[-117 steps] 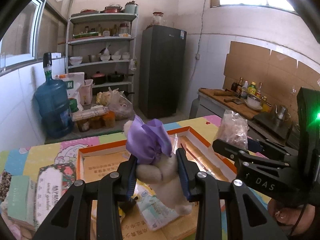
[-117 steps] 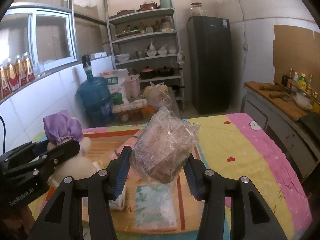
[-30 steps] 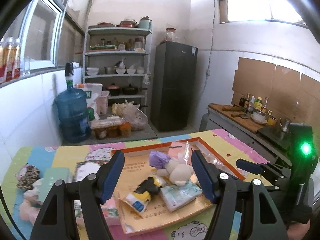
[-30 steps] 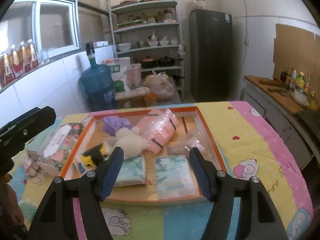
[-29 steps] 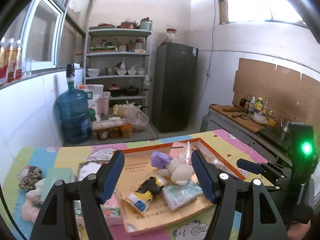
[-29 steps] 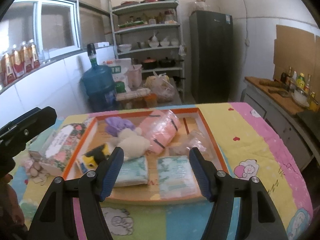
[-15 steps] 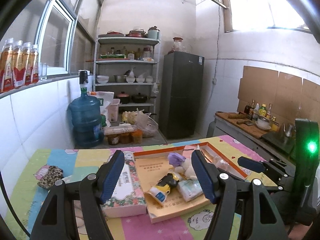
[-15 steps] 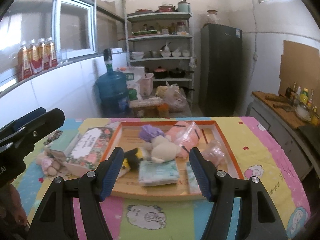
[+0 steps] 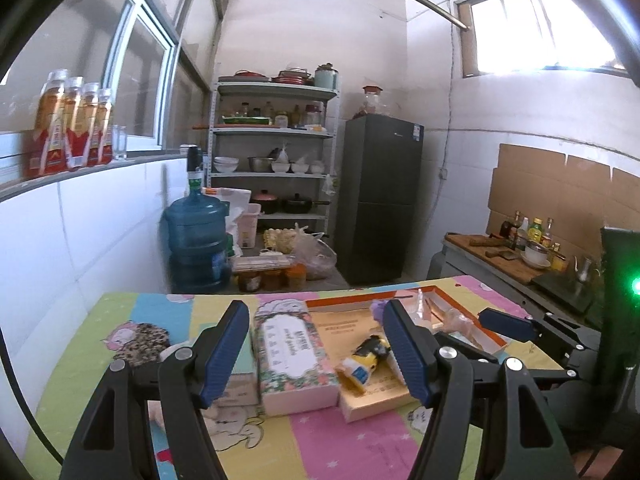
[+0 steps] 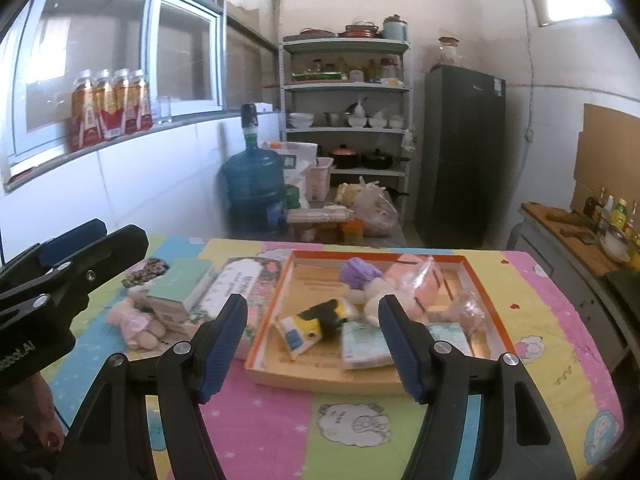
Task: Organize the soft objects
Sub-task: 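Withdraw both grippers from the box back over the remaining soft items, then lower the right gripper onto the green round item in clear wrap and close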
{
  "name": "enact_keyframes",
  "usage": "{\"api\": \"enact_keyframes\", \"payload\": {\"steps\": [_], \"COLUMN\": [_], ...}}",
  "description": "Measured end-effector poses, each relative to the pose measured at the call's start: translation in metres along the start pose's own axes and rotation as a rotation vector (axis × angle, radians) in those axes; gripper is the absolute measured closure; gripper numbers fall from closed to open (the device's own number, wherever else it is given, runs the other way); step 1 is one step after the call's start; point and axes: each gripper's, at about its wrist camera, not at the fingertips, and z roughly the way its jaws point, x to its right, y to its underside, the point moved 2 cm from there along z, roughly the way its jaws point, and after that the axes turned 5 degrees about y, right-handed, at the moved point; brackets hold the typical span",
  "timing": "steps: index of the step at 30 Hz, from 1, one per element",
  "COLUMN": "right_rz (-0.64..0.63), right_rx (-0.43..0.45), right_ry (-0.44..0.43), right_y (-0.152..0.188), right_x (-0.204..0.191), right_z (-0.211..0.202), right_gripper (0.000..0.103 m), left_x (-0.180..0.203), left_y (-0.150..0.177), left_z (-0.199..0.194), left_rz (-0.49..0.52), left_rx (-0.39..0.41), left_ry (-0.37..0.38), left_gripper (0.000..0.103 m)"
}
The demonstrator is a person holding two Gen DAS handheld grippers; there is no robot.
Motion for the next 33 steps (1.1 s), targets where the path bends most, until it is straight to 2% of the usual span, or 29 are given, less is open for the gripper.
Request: {"api": "enact_keyframes", "payload": {"steps": [17, 33], "right_rz": [-0.05, -0.089], "right_rx": [-0.003, -0.044], "right_ry": [-0.092, -0.207], "right_y": [0.015, 0.049], "right_x": [-0.078, -0.126], "right_z": [-0.01, -0.003], "right_gripper": [0.033, 0.033], "left_x": [-0.081, -0.142], "left_y": [0.028, 0.074], "left_z": [-0.057, -0.078], "left_rz": [-0.043, -0.113], "left_rx": [0.014, -0.023], "left_ry": [-0.138, -0.202], "left_gripper": [0.034, 0.034]}}
